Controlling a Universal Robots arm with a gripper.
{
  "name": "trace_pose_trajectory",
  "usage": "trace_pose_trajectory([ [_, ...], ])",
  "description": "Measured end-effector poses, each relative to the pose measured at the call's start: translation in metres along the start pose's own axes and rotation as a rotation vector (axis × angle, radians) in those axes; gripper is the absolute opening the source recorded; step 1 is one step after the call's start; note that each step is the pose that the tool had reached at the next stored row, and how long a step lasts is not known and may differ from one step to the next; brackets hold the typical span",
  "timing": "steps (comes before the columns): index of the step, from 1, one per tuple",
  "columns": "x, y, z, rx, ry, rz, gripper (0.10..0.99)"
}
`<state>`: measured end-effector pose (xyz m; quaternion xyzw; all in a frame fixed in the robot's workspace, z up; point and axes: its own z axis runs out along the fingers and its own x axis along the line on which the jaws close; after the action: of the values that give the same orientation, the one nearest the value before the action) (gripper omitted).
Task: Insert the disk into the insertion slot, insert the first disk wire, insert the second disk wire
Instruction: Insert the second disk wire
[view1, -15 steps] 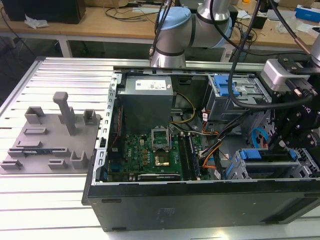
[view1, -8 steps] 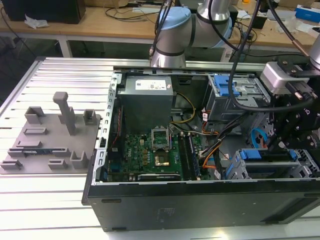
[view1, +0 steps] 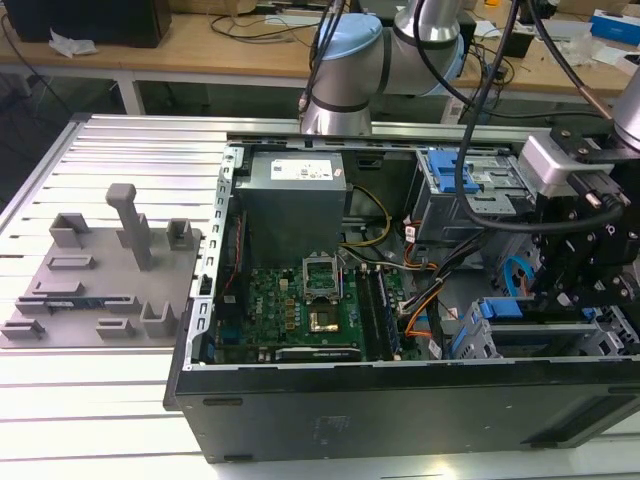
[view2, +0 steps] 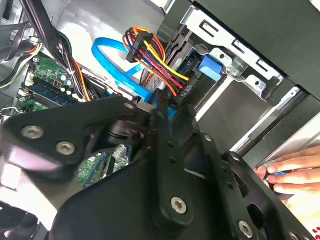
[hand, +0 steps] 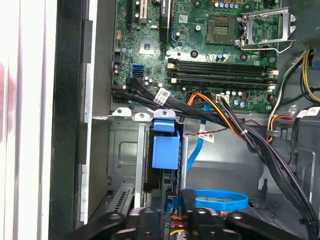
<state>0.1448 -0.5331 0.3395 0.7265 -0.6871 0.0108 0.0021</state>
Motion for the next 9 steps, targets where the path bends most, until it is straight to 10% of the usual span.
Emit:
trace_pose_trajectory([
  [4, -0.0002, 0.0001, -0.0028, 0.000, 0.0003, 0.000, 0.357],
  [9, -0.0026, -0.0002, -0.0252, 0.000, 0.0021, 0.000, 0.357],
])
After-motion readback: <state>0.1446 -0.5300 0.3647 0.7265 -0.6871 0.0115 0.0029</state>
